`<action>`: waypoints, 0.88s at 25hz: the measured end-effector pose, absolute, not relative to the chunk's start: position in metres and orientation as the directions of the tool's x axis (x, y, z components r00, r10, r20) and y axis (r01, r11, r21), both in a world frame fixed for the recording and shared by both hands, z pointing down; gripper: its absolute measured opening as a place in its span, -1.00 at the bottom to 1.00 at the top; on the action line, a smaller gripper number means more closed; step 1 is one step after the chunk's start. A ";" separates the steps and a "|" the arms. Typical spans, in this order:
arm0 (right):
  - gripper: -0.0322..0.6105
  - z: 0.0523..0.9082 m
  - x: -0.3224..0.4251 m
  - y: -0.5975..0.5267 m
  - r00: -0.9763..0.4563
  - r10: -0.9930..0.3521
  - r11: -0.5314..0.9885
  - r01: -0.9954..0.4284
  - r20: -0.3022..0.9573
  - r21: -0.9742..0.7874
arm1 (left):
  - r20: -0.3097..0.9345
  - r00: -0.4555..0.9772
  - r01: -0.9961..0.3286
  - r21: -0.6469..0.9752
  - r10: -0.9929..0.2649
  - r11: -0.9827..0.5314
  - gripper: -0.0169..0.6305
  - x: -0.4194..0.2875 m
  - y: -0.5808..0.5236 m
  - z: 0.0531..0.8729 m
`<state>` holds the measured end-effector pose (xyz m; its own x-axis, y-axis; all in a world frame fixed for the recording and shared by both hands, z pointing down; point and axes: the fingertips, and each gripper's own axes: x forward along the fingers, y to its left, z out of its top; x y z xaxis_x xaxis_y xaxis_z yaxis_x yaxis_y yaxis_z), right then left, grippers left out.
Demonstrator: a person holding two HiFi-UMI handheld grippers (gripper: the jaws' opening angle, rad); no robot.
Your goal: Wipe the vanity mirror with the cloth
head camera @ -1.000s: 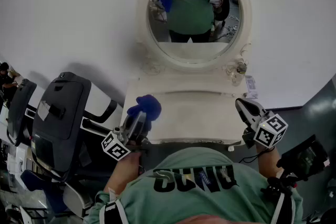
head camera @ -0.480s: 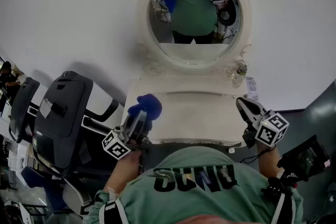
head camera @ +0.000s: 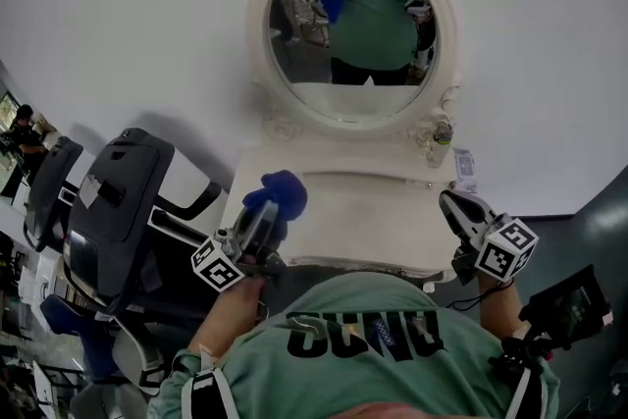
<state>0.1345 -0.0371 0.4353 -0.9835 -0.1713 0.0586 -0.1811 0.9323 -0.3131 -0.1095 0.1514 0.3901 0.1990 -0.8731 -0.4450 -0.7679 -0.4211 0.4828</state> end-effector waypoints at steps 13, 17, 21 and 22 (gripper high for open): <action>-0.86 0.455 0.118 -0.040 -0.996 -0.001 0.955 -0.027 0.086 -0.295 | -0.427 0.148 -0.776 0.509 -0.892 -0.372 -0.67 -0.084 0.139 0.404; -0.86 0.461 0.078 -0.036 -0.994 0.008 0.957 -0.025 0.112 -0.289 | -0.440 0.148 -0.758 0.524 -0.885 -0.388 -0.67 -0.122 0.137 0.415; -0.86 0.460 0.015 -0.039 -0.991 -0.035 0.960 -0.069 0.126 -0.271 | -0.450 0.190 -0.729 0.531 -0.873 -0.432 -0.67 -0.188 0.120 0.426; -0.86 0.457 0.000 -0.039 -0.990 -0.053 0.960 -0.085 0.128 -0.266 | -0.452 0.208 -0.725 0.524 -0.868 -0.447 -0.67 -0.204 0.114 0.425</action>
